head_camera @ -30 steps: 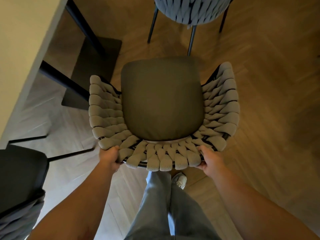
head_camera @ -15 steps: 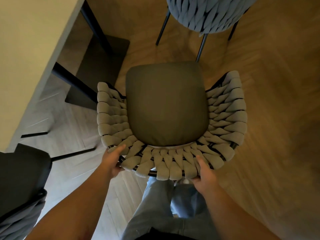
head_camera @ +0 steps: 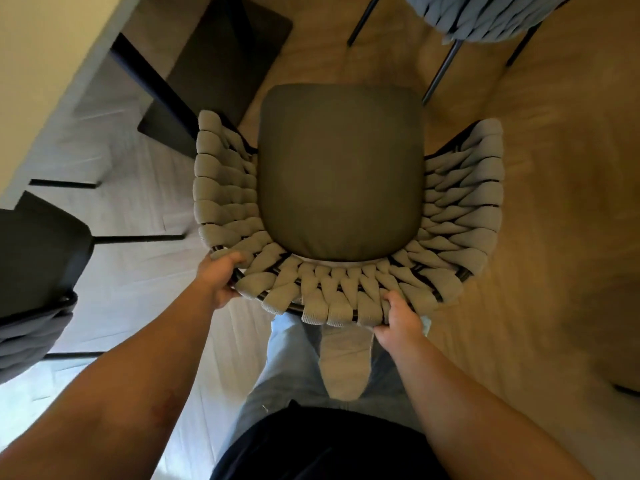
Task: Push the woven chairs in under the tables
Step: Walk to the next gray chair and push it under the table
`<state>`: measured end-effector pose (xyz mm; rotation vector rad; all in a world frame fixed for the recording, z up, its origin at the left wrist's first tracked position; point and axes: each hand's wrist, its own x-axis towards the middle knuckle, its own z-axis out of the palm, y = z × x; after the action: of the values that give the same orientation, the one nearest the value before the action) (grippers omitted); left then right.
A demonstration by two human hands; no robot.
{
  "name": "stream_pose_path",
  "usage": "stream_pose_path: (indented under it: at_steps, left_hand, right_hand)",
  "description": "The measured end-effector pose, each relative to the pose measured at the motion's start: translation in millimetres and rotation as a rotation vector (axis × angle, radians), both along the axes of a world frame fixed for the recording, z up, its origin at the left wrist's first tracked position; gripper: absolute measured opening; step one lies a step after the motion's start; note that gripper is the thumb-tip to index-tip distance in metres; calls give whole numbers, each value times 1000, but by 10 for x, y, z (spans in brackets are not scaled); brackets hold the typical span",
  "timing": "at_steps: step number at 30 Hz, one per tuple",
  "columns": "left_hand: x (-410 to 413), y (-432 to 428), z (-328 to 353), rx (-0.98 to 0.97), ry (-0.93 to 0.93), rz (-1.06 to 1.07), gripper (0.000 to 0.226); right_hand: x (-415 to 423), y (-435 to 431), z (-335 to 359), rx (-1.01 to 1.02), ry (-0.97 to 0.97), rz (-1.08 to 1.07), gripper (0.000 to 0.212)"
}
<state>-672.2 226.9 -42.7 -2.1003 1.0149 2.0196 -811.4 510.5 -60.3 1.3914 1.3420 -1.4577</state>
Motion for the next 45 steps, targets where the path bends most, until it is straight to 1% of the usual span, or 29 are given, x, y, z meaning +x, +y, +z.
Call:
stream_pose_path:
  at_steps: [4,7,10,13,17,19,21,26,29,35,42,45]
  left_hand:
    - [-31,316,-57,-8,-21,90,53]
    - [-87,558,-90,-70,-55,194,55]
    - [-183,727,-71,-134,-70,254,52]
    - [-335,880,-51,-166,-62,330,45]
    - [-491,1223,2,-145,-71,454,42]
    - [-535,1363,-4,-136,-73,518,41]
    - [-582,1472,-11,-137,-65,574,41]
    - [-710,1594,-34,-142,-39,689,35]
    - [-753,1647,-42,-146,-42,745,36]
    - [-971,1764,15,-130,-54,857,47]
    - [-1401,1978,59,-117,-108,918,43]
    - [-1664,2092,52,-152,-147,983,52]
  right_hand:
    - [-329,185,-21,-29,-21,113,55]
    - [-569,293,-68,-73,-25,193,57]
    - [-796,344,-132,-101,-32,279,58]
    - [-1095,337,-204,-136,0,367,53]
    - [-1514,370,-179,-120,13,502,47]
    - [-1710,348,-181,-74,28,564,46]
    - [-1860,264,-209,-40,36,610,44]
    - [-2141,-28,-218,-31,67,752,34]
    - [-2270,-166,-236,-38,85,808,33]
    - [-2567,-334,-231,-11,88,908,41]
    - [-3041,-407,-132,-85,80,969,44]
    - [-3295,-442,-67,-157,74,1040,39]
